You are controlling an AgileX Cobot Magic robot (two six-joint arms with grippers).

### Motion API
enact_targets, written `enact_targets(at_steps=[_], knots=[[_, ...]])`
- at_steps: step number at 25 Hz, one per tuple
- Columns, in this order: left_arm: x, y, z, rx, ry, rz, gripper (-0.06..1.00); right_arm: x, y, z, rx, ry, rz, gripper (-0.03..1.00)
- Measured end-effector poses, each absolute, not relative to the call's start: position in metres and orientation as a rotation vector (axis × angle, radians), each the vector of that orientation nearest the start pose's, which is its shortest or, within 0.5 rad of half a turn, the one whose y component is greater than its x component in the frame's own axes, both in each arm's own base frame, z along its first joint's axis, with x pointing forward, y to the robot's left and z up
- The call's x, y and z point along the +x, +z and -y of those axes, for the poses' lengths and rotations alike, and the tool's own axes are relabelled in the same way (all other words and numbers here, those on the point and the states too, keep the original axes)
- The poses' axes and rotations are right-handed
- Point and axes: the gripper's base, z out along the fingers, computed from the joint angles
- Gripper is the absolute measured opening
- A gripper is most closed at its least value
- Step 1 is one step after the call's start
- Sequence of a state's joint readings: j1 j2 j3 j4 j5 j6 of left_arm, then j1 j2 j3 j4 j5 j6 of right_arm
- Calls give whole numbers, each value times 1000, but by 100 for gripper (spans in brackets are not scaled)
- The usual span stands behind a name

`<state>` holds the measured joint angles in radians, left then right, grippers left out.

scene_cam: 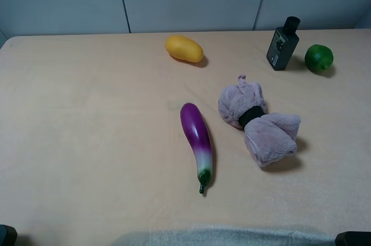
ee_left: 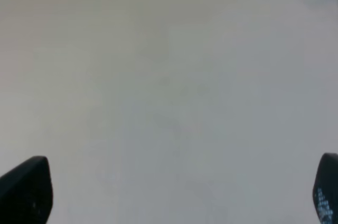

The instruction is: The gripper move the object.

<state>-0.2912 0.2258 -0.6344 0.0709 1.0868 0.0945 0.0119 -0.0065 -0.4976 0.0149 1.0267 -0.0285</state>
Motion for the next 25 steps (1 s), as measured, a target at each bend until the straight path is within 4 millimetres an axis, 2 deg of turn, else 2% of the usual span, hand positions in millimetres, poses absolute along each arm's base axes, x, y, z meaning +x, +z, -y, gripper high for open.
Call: enact_targets(at_steps=[7, 13, 25], knots=[[13, 282, -2, 252, 52, -2091, 99, -4, 279, -1, -41, 7, -2006, 69], [-4, 276, -3, 181, 73, -2029, 99, -4, 279, -1, -41, 7, -2006, 69], [-4, 275, -3, 173, 75, -2033, 99, -4, 279, -1, -41, 7, -2006, 69]])
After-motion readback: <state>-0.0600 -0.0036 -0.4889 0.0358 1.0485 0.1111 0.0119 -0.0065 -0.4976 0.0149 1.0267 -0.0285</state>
